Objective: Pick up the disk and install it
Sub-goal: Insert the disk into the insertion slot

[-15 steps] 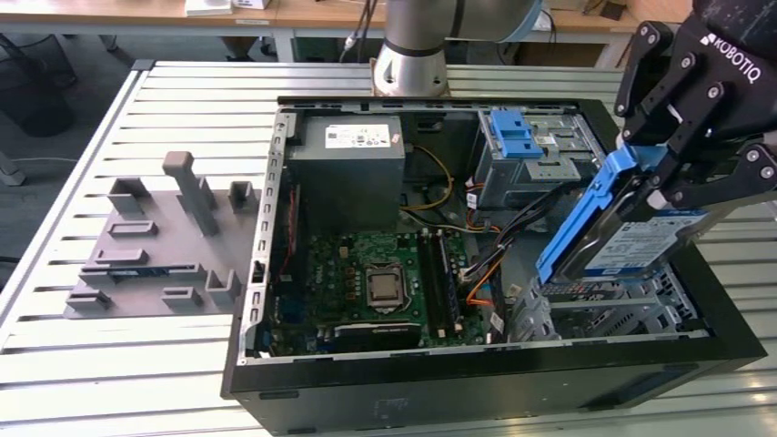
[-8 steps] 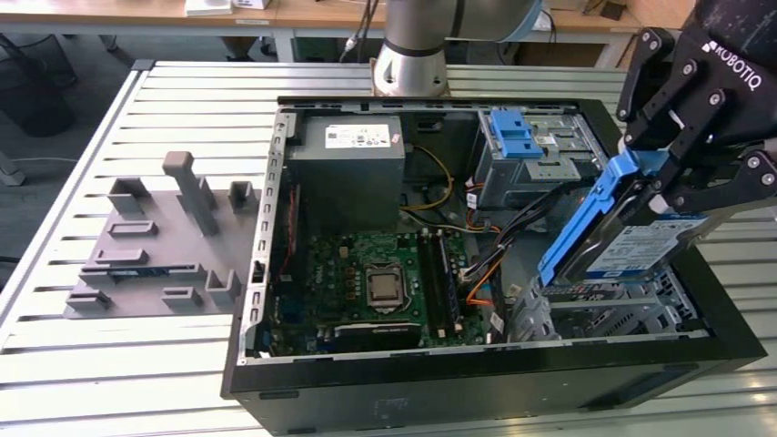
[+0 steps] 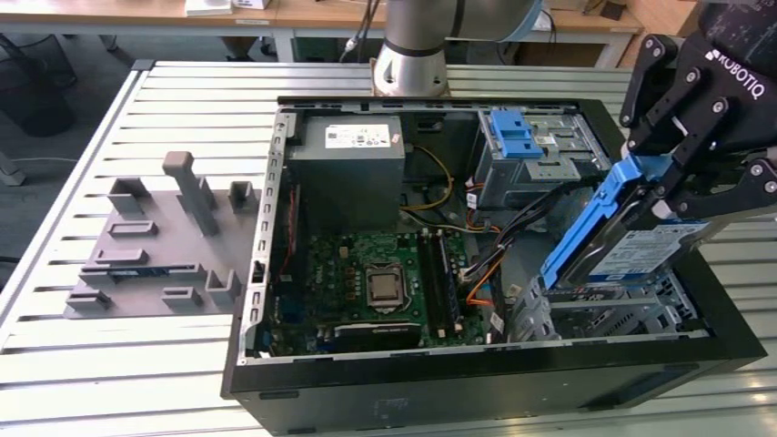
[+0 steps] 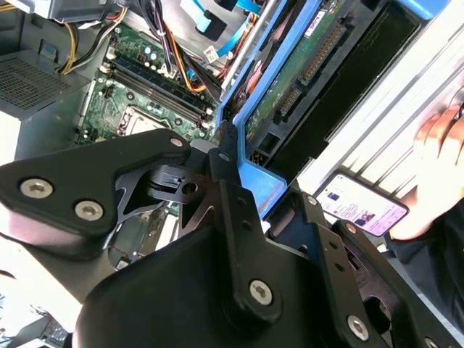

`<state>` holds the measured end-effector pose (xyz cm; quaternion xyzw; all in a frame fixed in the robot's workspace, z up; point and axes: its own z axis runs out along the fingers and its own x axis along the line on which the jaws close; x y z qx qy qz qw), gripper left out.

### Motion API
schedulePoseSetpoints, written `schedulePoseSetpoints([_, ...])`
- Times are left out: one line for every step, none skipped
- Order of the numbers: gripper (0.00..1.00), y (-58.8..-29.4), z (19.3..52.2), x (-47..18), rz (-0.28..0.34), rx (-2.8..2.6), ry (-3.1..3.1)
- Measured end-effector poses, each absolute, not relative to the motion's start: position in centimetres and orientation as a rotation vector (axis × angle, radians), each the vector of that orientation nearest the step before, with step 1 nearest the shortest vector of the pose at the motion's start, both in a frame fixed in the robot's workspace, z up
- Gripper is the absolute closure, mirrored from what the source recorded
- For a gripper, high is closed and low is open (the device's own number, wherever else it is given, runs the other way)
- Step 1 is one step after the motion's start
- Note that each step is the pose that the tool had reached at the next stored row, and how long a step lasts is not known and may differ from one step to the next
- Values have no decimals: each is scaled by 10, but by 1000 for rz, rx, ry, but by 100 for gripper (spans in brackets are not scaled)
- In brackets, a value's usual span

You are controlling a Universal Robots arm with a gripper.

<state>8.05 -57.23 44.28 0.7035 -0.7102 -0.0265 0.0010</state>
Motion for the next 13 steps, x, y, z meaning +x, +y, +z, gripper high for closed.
schedulePoseSetpoints([63, -573, 442, 81, -83, 2209, -2230])
schedulePoseSetpoints([63, -573, 442, 81, -83, 2209, -2230])
schedulePoseSetpoints([63, -573, 442, 81, -83, 2209, -2230])
schedulePoseSetpoints([63, -574, 441, 81, -83, 2208, -2230])
schedulePoseSetpoints([63, -574, 441, 81, -83, 2209, -2230])
schedulePoseSetpoints([63, -574, 440, 81, -83, 2209, -2230])
schedulePoseSetpoints([63, -575, 440, 81, -83, 2209, -2230])
schedulePoseSetpoints([63, -575, 439, 82, -83, 2209, -2230])
schedulePoseSetpoints([63, -575, 439, 82, -83, 2209, -2230])
schedulePoseSetpoints([63, -575, 439, 82, -83, 2208, -2230])
schedulePoseSetpoints([63, -576, 438, 82, -83, 2209, -2230])
schedulePoseSetpoints([63, -576, 438, 82, -83, 2209, -2230])
schedulePoseSetpoints([63, -576, 437, 82, -83, 2209, -2230])
